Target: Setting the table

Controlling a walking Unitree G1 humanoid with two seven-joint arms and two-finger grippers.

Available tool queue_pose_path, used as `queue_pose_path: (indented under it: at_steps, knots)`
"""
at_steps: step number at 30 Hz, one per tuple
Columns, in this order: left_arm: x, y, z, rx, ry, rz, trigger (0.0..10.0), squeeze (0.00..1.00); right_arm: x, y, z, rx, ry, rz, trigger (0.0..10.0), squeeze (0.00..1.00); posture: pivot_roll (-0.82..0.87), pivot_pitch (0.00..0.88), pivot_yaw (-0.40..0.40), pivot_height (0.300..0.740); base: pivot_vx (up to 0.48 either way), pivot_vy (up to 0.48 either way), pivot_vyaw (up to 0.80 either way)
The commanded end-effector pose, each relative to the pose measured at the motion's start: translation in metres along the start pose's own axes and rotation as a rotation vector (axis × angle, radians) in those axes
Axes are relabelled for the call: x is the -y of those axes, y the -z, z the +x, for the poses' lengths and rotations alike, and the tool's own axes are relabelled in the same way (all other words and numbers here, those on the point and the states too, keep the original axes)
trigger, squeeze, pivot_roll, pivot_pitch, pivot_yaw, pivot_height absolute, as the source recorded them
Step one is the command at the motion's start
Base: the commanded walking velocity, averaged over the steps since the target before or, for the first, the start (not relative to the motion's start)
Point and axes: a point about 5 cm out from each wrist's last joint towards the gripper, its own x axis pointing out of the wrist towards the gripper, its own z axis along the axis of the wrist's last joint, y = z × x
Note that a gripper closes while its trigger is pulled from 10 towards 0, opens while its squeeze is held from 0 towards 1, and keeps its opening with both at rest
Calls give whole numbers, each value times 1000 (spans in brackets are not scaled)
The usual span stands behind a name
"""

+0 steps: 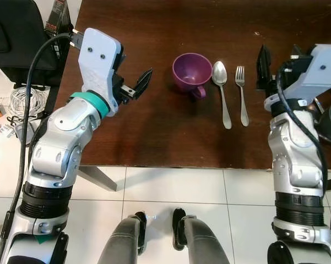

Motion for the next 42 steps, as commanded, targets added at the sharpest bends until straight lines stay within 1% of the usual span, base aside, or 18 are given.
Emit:
queue_pose_path:
  at_steps: [1, 12, 42]
  knots:
    - [-1, 1, 0, 5, -8, -4, 10000, 0, 2, -1, -2, -6, 8, -1, 10000, 0, 63, 213, 37, 740, 0, 0, 0]
    - [-1, -3, 0, 21, -10, -7, 10000, 0, 2, -3, -2, -8, 7, 1, 10000, 0, 63, 212, 41, 740, 0, 0, 0]
    - [-2, -4, 1, 31, -8, -3, 10000, 0, 1, -5, -3, -14, 7, 5, 10000, 0, 71, 208, 44, 740, 0, 0, 0]
